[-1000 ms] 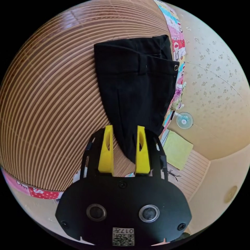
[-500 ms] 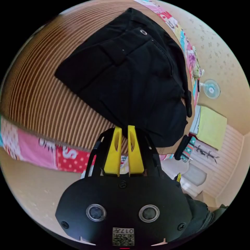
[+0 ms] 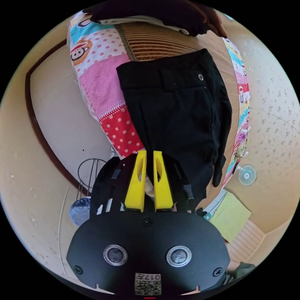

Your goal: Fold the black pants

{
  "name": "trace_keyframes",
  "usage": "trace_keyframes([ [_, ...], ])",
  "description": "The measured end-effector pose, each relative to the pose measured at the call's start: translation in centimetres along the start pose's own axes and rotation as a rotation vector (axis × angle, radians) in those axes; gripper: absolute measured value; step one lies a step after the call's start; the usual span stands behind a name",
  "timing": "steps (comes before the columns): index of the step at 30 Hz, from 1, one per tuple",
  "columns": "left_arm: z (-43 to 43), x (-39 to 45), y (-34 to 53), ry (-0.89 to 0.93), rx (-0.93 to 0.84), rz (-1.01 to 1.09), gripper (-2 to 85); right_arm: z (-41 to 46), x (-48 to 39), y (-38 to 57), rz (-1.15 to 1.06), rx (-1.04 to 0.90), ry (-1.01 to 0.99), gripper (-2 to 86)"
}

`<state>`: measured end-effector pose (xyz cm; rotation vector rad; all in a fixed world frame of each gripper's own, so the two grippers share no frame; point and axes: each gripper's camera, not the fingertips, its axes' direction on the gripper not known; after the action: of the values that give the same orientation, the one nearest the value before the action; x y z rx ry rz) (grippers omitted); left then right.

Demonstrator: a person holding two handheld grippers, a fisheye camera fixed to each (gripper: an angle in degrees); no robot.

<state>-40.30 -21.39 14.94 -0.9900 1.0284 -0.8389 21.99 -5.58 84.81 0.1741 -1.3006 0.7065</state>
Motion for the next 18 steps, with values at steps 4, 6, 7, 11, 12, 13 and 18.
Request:
trace_keyframes([
  [4, -2.6, 1.8, 2.2, 0.075, -0.012, 0.036, 4.2, 1.8, -2.0, -4.5, -0.089, -0.068, 0.023, 13.9],
  [6, -3.5, 2.5, 2.8, 0.103, -0.026, 0.03, 4.2, 3.0, -2.8, -6.1, -0.09, -0.161, 0.022, 7.5],
  [7, -3.8, 3.2, 3.0, 0.119, -0.048, 0.039, 4.2, 3.3, -4.2, -6.6, -0.174, -0.216, -0.02, 4.6],
  [11, -4.0, 5.4, 3.5, 0.086, -0.186, 0.114, 4.1, -0.9, -11.7, -4.8, -0.57, -0.323, -0.068, 2.7],
  [12, -4.1, 5.6, 3.6, 0.075, -0.193, 0.118, 4.1, -2.3, -12.6, -4.1, -0.621, -0.311, -0.052, 2.5],
  [13, -4.4, 5.9, 4.0, 0.061, -0.194, 0.116, 4.0, -5.5, -13.4, -2.5, -0.682, -0.259, -0.001, 2.4],
  [18, -4.0, 5.5, 6.6, 0.112, -0.135, 0.04, 4.0, -14.2, -6.1, -0.7, -0.506, -0.099, 0.301, 2.3],
])
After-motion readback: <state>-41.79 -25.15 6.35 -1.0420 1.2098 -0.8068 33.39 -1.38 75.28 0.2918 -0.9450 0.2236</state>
